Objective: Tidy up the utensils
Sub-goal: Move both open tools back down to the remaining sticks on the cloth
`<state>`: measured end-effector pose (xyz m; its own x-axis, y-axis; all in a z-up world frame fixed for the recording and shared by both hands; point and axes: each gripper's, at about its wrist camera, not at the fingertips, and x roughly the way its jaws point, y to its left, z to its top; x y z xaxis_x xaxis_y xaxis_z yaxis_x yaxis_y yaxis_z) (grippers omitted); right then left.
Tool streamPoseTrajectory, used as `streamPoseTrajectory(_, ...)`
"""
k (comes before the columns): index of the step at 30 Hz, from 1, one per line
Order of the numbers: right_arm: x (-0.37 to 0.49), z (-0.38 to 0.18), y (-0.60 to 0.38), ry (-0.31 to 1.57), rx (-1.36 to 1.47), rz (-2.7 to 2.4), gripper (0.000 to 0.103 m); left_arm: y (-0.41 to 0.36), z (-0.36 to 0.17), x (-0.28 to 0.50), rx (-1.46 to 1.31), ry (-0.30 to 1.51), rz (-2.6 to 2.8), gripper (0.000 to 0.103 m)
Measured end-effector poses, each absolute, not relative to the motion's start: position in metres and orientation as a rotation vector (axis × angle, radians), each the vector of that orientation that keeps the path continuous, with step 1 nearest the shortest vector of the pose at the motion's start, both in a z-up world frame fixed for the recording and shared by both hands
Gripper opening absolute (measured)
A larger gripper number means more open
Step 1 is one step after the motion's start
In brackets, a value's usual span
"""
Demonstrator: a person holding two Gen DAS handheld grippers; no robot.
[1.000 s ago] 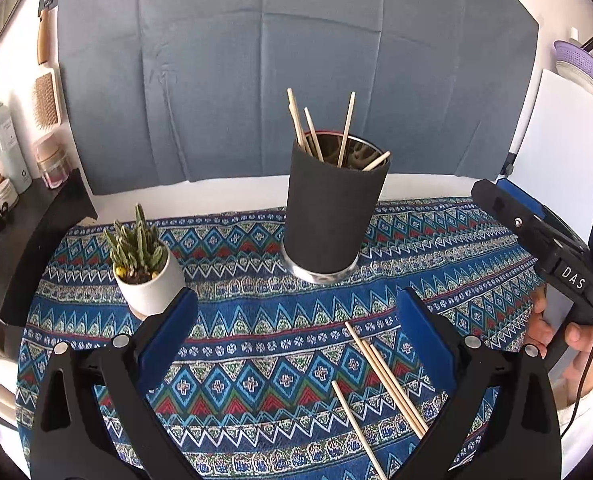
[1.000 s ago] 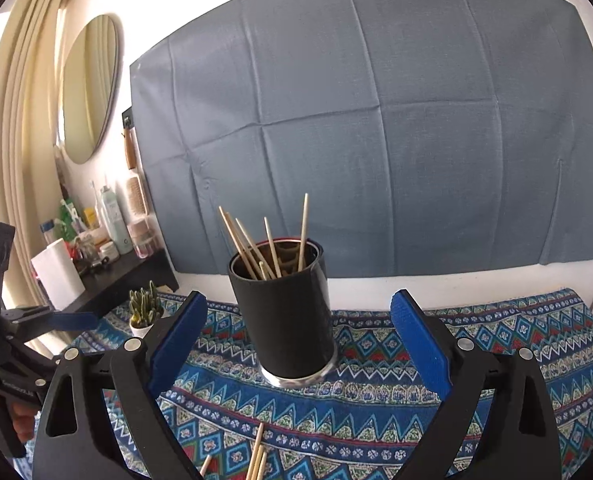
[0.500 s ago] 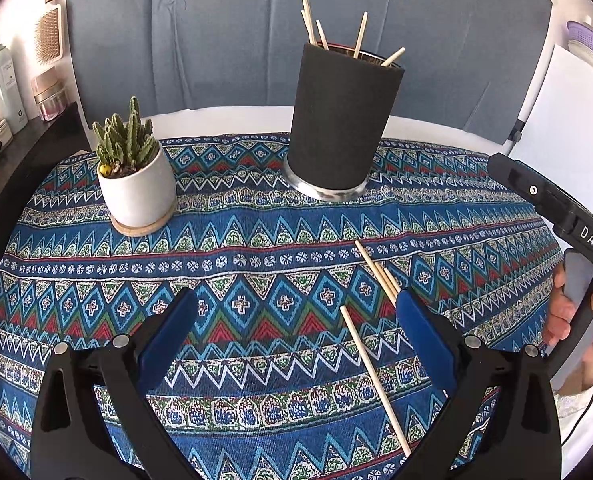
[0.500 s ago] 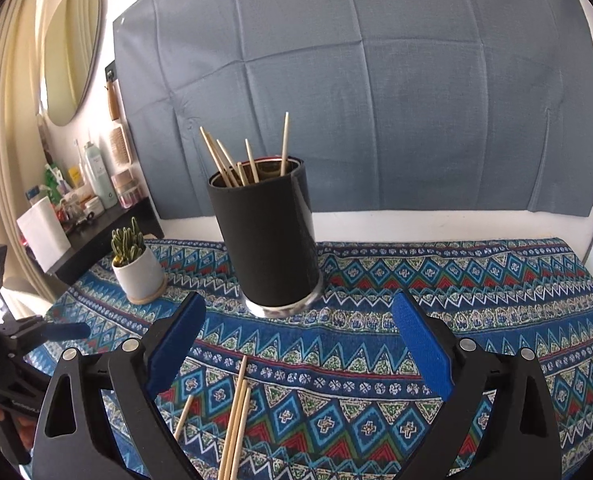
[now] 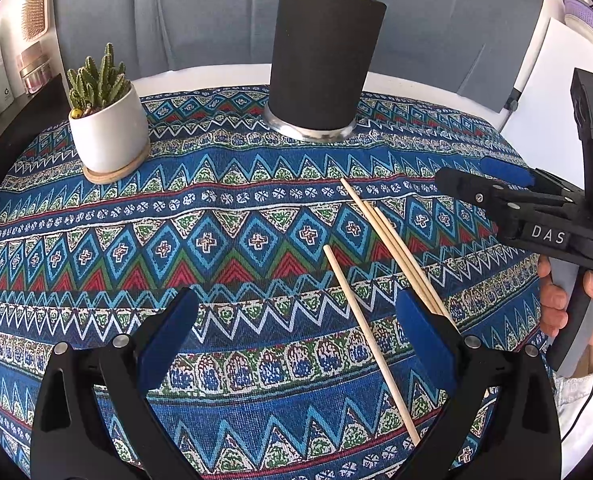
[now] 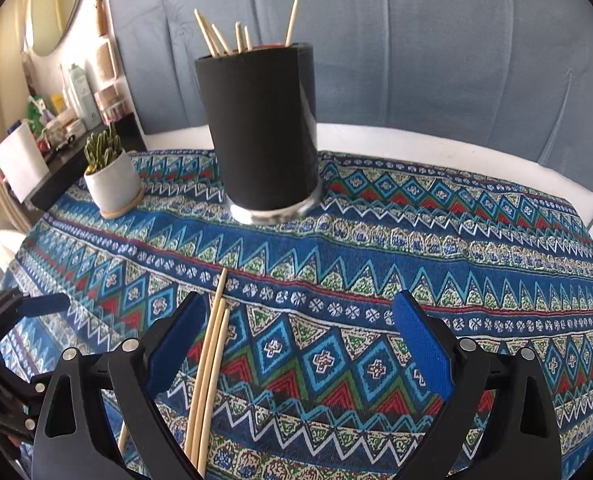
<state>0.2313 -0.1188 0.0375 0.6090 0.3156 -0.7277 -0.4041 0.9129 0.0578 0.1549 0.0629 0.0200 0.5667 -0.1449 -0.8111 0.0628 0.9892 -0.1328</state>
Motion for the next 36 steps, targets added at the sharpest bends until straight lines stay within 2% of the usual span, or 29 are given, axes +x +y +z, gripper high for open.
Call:
streamPoseTrajectory(14,0.233,-0.003,-0.107,0.988,-0.196,0.441,0.09,0.05,0.006,0.153,-0.085,1.003,-0.132,0.097)
streamPoseTrajectory(22,0.228,-0.009,-0.095,1.017,-0.246,0.479,0.09,0.053,0.0,0.159,-0.088,1.021,-0.12,0.097)
streamPoseTrajectory(28,0.23,-0.012,-0.096,1.021,-0.209,0.471,0.094,0.04,-0.005,0.154,0.057,0.969,-0.089,0.098)
streamPoseTrajectory(36,0.229,-0.013,-0.106,1.001,-0.215,0.456,0.095,0.046,-0.004,0.154,0.036,0.968,-0.078,0.098)
